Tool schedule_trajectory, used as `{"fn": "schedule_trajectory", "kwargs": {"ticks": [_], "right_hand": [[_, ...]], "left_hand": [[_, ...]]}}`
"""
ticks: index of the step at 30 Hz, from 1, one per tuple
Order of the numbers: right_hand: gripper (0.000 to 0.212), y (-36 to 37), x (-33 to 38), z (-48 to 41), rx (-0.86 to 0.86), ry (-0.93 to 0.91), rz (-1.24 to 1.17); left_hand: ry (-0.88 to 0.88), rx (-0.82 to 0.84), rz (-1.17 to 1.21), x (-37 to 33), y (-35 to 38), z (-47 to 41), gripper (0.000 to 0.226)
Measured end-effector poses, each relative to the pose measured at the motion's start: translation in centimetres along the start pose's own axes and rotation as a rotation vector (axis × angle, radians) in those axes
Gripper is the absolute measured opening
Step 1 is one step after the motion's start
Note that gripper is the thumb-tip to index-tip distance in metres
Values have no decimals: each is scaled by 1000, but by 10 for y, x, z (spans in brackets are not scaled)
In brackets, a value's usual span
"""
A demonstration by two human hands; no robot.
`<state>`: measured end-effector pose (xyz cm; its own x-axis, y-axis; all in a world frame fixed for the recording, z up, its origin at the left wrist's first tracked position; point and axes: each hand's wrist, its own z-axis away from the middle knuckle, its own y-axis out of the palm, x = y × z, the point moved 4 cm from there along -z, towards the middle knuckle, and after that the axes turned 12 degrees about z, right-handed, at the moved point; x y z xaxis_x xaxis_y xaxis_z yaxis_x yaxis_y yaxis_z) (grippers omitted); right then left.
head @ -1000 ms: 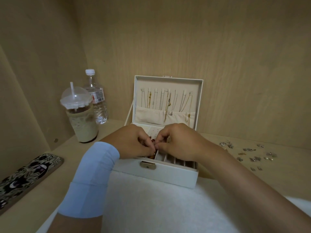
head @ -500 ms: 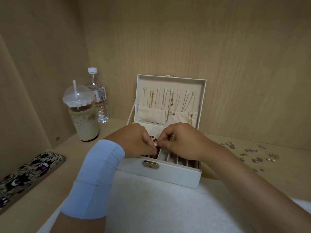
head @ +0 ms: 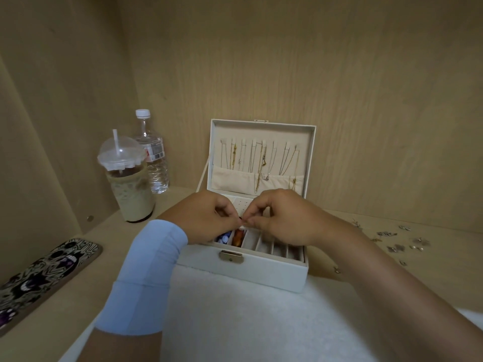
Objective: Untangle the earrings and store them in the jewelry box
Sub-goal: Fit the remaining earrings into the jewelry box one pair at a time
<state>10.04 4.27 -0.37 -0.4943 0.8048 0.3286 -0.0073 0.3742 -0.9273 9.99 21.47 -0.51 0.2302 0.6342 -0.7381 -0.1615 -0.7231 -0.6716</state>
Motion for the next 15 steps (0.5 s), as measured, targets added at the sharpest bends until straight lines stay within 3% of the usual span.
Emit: {"fn": "schedule_trajectory", "kwargs": {"ticks": [7,10,15], "right_hand": [[9,-65,-69,19,-203,197,-17],[9,-67,-111,32,-109,346,116],[13,-33,-149,37,28,468,223]], "left_hand": [[206,-95,10,-57,20,-24,1],[281,-23,-24,-90,53,-47,5],[190,109,-293,-105,103,-83,16]]}}
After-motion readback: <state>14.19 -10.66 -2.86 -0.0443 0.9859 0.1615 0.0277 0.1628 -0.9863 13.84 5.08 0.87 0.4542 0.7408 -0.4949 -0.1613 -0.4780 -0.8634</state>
